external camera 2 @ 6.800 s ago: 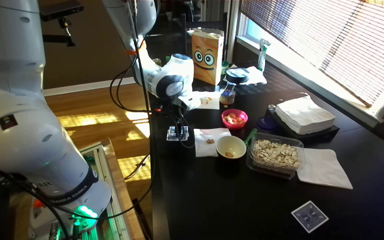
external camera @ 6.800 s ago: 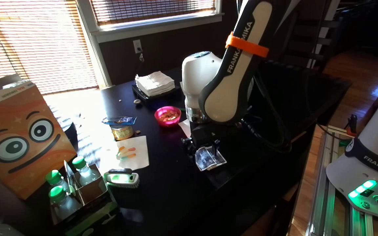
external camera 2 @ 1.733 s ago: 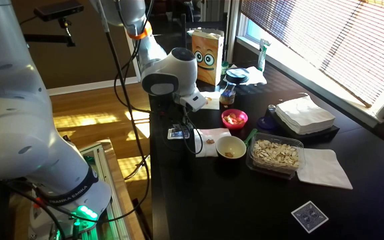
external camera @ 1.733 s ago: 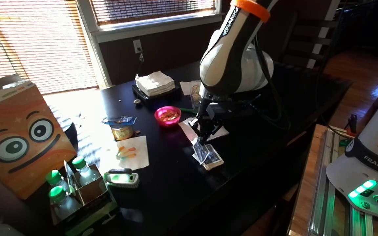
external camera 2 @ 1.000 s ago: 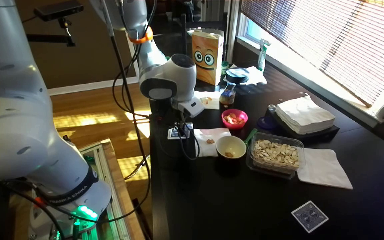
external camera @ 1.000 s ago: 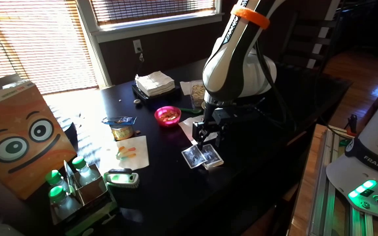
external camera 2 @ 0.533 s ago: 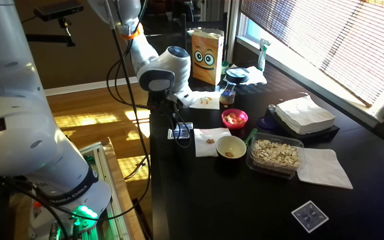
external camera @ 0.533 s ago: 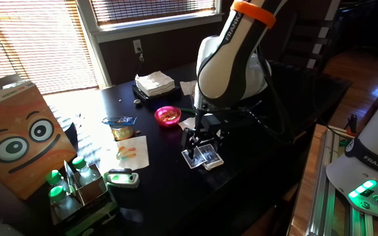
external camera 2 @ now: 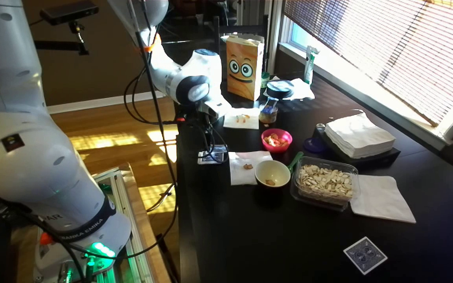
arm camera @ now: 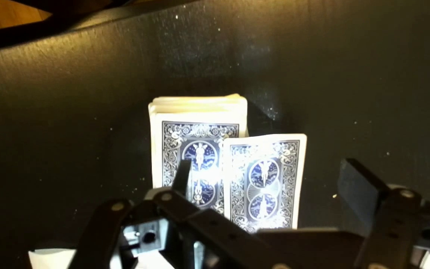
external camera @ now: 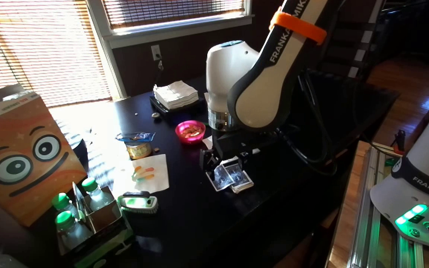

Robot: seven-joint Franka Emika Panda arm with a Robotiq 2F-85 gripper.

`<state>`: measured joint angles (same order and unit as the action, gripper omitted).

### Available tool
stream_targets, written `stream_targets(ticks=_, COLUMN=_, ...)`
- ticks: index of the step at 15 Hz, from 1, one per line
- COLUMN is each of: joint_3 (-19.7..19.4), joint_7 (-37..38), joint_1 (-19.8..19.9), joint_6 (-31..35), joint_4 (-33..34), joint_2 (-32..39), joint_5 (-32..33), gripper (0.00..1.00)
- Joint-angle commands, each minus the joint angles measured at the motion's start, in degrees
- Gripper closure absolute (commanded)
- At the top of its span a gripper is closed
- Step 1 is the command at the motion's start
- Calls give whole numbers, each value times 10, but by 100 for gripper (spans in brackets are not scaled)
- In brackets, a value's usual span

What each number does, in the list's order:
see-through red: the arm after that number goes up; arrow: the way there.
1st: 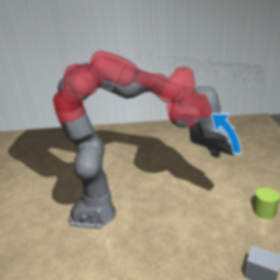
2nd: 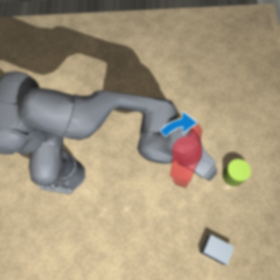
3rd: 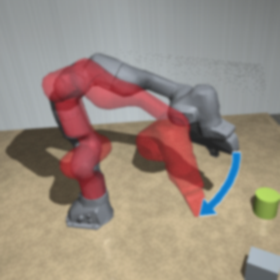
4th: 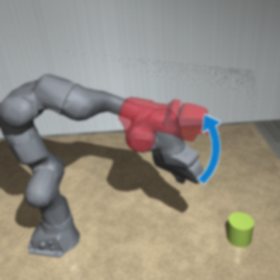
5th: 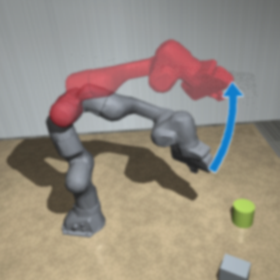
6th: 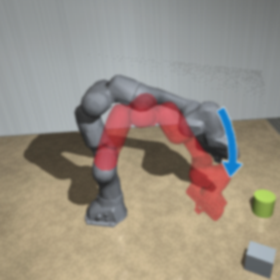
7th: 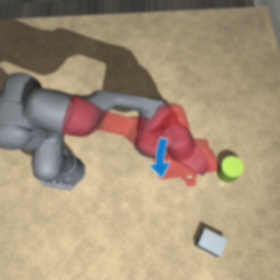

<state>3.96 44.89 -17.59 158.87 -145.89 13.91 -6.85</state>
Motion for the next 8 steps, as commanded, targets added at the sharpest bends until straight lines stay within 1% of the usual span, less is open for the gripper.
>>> stream_targets(ticks=1, joint_3=-21, joint_7=52, joint_1=-21, joint_6=-29, joint_4=50, joint_2=33, joint_5=61, gripper=0)
stream_targets(ticks=4, joint_3=-26, joint_7=62, joint_1=-26, joint_6=-47, joint_4=81, joint_2=57, joint_5=82, gripper=0)
stream_targets(ticks=8, joint_3=-32, joint_7=66, joint_1=-30, joint_6=-70, joint_4=115, joint_2=89, joint_5=89, gripper=0)
